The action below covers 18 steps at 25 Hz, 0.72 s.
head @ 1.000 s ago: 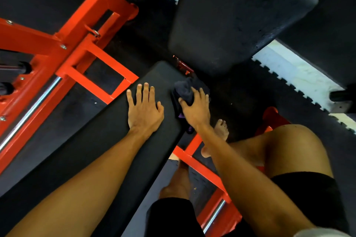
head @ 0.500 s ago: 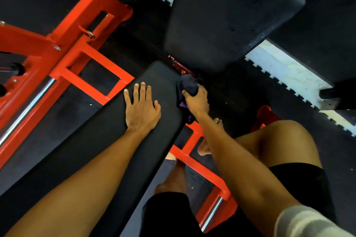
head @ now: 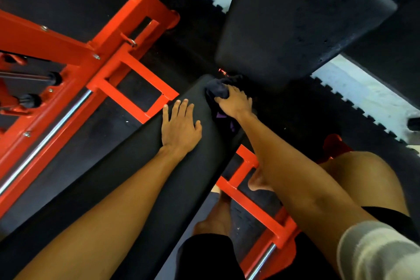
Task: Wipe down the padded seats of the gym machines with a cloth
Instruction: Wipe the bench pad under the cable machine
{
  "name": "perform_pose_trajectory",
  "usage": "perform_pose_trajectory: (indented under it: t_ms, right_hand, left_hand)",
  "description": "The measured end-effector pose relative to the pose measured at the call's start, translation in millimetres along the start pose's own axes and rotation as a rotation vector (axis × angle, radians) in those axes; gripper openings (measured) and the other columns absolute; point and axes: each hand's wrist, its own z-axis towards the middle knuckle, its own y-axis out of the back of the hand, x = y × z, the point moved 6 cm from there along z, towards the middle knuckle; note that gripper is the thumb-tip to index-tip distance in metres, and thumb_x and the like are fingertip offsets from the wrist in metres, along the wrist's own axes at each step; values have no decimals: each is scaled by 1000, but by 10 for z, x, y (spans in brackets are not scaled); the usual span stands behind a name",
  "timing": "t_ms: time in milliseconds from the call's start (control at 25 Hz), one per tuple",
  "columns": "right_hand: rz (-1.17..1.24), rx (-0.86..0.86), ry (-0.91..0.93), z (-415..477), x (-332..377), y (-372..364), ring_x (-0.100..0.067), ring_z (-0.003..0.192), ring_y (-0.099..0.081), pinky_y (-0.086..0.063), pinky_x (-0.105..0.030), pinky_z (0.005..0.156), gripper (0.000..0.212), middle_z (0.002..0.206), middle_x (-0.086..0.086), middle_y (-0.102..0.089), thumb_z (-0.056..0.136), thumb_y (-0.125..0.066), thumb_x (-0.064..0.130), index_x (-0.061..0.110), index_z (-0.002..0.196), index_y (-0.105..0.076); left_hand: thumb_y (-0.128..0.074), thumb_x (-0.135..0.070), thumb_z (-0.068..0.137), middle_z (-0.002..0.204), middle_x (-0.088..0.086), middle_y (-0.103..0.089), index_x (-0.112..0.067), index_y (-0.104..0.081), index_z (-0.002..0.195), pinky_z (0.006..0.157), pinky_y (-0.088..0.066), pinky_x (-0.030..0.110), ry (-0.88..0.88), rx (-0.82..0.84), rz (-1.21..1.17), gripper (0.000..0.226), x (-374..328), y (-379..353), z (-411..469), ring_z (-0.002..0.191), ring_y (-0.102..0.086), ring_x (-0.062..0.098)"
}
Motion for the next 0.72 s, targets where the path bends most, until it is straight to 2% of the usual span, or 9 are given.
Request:
perform_pose_trajectory:
  t_ms: [120, 240, 320, 400, 560, 640, 720]
  right_hand:
    - [-82, 23, 229, -377, 215, -182, -29, 157, -11, -6, -54, 125, 72, 169, 4, -19, 95, -58, 50, 33, 158, -30]
    - [-112, 33, 390, -720, -64, -191, -25, 157, -13, -7, -53, 126, 71, 169, 6, -22, 93, -64, 48, 33, 157, -34]
    - [-153, -2, 362, -673, -344, -75, -24, 156, -17, -10, -53, 126, 71, 168, 7, -24, 93, -63, 54, 36, 156, -35]
    - [-144, -19, 242, -435, -471, 50, -25, 154, -23, -13, -52, 124, 72, 166, 4, -28, 93, -61, 57, 36, 156, -34]
    - [-48, 46, 115, 147, 32, 110, -30, 144, -41, -29, -49, 118, 72, 159, 0, -41, 93, -58, 56, 32, 156, -34]
    - [-61, 61, 155, 310, 394, 41, -31, 141, -44, -35, -48, 116, 72, 158, -1, -43, 93, -58, 54, 31, 156, -33]
    - [-141, 72, 270, 307, 617, 14, -31, 148, -35, -30, -49, 120, 73, 163, -1, -36, 95, -58, 50, 27, 158, -31]
  left_hand:
    - [-48, -36, 99, 165, 5, -29, -12, -36, 155, 126, -6, 48, 19, -14, -14, 62, 32, 14, 6, 154, -20, 21]
    - [-52, -34, 95, 162, 6, -34, -10, -40, 152, 126, -9, 49, 41, -36, -50, 63, 2, 35, 24, 152, -24, 22]
    - [-53, -33, 94, 160, 7, -36, -10, -42, 151, 125, -11, 49, 52, -48, -54, 62, -19, 38, 67, 150, -27, 23]
    - [-53, -33, 93, 158, 8, -39, -9, -43, 150, 125, -14, 49, 61, -62, -55, 62, -44, 25, 130, 148, -30, 25]
    - [-49, -34, 93, 161, 10, -35, -9, -39, 152, 125, -12, 49, 84, -45, -46, 65, -110, -53, 230, 150, -26, 27]
    - [-44, -36, 95, 163, 10, -31, -9, -35, 155, 125, -10, 50, 75, -50, -7, 66, -121, -80, 252, 151, -24, 27]
    - [-41, -37, 97, 163, 11, -30, -8, -34, 155, 125, -10, 52, 68, -60, 41, 66, -117, -98, 274, 152, -23, 28]
